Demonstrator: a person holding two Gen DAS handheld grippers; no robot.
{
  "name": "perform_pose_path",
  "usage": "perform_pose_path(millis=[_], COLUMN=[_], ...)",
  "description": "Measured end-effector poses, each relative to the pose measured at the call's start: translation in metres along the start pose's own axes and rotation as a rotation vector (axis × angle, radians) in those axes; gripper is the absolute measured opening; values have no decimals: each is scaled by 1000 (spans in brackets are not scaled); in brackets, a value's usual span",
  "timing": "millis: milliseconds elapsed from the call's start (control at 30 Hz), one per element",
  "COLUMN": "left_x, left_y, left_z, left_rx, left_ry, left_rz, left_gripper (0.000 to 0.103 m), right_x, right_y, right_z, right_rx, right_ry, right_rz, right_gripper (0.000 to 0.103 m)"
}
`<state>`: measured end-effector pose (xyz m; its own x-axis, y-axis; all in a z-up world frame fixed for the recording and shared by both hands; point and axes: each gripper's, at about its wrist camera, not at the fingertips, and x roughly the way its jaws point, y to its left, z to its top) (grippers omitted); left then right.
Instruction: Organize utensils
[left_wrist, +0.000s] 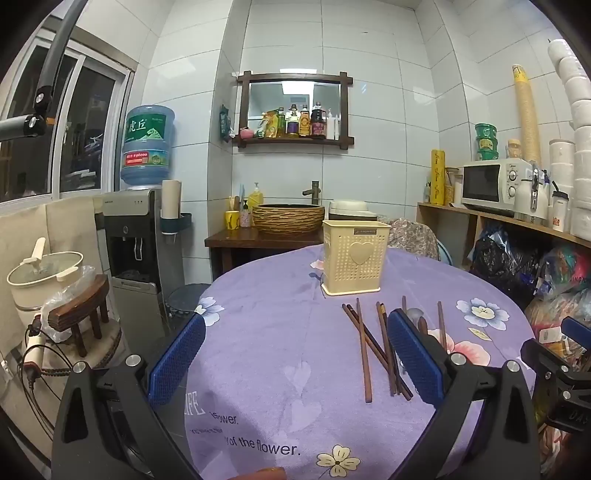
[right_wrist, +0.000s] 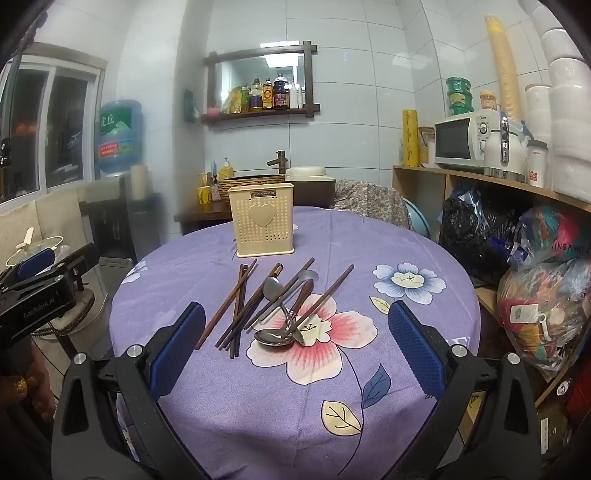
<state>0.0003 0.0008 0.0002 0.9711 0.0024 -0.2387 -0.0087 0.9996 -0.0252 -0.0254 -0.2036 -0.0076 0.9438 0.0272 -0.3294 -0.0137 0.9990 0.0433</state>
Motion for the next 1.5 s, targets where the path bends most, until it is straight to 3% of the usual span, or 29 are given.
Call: perform_pose_path(millis=[1500], left_x=[2], left_y=[1], left_z=[2], left_rx=[13], left_ry=[9], left_rz=[-10], left_gripper=[98], right_x=[0], right_y=[0], right_z=[-1], right_rx=[5], right_ry=[-3], right_rz=[1], right_gripper=[98])
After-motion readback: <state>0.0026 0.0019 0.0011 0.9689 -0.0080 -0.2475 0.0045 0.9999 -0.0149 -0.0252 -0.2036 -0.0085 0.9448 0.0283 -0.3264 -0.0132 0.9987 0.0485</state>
